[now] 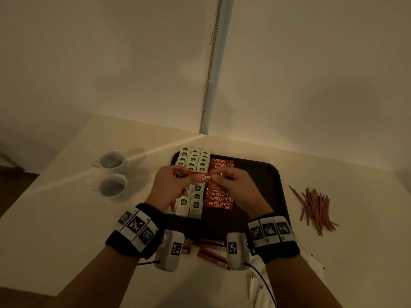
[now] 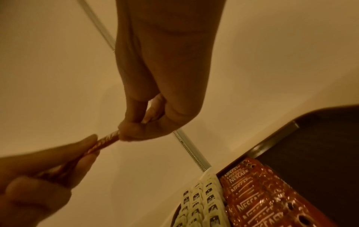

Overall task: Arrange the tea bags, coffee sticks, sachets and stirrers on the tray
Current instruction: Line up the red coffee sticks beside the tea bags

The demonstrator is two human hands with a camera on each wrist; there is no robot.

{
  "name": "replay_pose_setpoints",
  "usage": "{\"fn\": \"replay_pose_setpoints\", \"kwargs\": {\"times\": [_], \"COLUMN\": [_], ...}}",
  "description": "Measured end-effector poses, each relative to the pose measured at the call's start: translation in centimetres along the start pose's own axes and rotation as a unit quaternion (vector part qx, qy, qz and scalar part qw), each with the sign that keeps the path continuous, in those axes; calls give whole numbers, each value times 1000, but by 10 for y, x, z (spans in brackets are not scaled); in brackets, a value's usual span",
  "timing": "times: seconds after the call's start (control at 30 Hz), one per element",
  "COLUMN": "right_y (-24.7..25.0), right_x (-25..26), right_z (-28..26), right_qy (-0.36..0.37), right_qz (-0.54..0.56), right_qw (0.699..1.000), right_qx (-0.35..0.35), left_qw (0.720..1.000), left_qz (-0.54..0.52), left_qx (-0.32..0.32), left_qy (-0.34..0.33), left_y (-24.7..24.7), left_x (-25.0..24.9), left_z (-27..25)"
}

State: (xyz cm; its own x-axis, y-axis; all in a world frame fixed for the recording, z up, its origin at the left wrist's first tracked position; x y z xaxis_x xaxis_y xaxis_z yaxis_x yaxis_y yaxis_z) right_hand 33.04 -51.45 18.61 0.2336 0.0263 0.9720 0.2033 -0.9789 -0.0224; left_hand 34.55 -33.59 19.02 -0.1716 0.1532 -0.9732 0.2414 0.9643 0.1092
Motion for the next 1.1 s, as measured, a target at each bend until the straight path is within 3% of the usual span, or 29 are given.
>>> {"fn": "replay_pose_setpoints", "kwargs": {"times": [0.17, 0.37, 0.5, 0.57, 0.77, 1.1], "right_y": [6, 32, 65, 73, 72, 75], "right_x": [-6, -20, -53, -77, -127, -139], "right_z": [-1, 3, 3, 1, -4, 3], "right_qy": [-19, -7, -62, -107, -189, -209], "right_qz": [-20, -139, -319, -353, -326, -300], "right_qw": [999, 990, 945, 928, 925, 921], "right_qx": [38, -10, -47, -41, -41, -137], "left_qw": [1000, 1000, 993, 987, 981, 984], "left_qz": [-3, -10, -101, -142, -148, -163], "left_qx": [-11, -21, -33, -36, -53, -57], "left_qy": [9, 8, 56, 67, 117, 51], "left_y": [3, 8, 25, 34, 43, 44], "left_x": [10, 15, 29, 39, 50, 45], "left_z": [0, -1, 1, 1, 5, -11]}}
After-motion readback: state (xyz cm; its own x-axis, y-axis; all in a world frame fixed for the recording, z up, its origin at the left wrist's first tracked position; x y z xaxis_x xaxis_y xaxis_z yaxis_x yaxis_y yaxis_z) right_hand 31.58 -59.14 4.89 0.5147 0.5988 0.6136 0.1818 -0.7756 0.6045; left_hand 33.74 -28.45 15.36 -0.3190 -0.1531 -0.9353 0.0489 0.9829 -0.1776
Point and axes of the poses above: each hand's wrist, its own z-axis towards the middle knuckle, its own y-axis out of the back of the hand, x = y × z, the point moved 7 cm from there along z, towards the middle knuckle, and after that the axes turned 10 degrees about x, right-handed, at the moved point
